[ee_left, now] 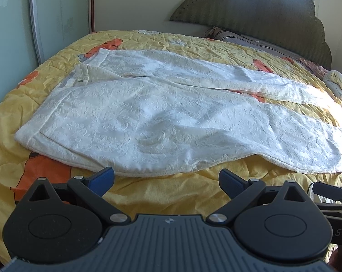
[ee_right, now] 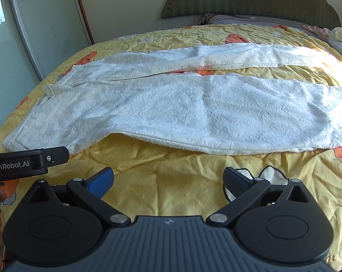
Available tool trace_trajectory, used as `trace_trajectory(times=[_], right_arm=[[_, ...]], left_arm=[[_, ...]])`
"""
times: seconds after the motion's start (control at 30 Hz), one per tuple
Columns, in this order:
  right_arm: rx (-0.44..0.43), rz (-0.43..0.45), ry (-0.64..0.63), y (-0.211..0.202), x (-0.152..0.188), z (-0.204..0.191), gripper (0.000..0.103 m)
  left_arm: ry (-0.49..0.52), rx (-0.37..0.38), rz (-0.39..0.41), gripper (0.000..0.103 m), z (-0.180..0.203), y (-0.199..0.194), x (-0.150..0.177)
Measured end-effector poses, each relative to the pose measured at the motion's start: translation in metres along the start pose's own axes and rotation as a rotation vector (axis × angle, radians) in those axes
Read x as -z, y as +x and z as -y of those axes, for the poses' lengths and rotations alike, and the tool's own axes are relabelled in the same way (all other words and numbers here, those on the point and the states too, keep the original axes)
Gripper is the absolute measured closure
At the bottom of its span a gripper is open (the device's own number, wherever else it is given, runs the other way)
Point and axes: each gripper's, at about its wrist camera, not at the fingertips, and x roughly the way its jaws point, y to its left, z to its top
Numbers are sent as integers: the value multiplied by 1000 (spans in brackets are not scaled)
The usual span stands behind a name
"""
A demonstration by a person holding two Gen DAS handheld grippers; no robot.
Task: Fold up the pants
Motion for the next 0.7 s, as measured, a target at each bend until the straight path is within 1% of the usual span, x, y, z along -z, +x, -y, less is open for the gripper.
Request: trace_trajectory(times=[0.17, 0.7], right_arm=[[-4, 0, -4, 0, 1, 0, 0], [-12, -6, -9, 0, 1, -2, 0]], left_arm=[[10, -14, 4, 3, 1, 1, 0], [8, -21, -2, 3, -3, 3, 2]])
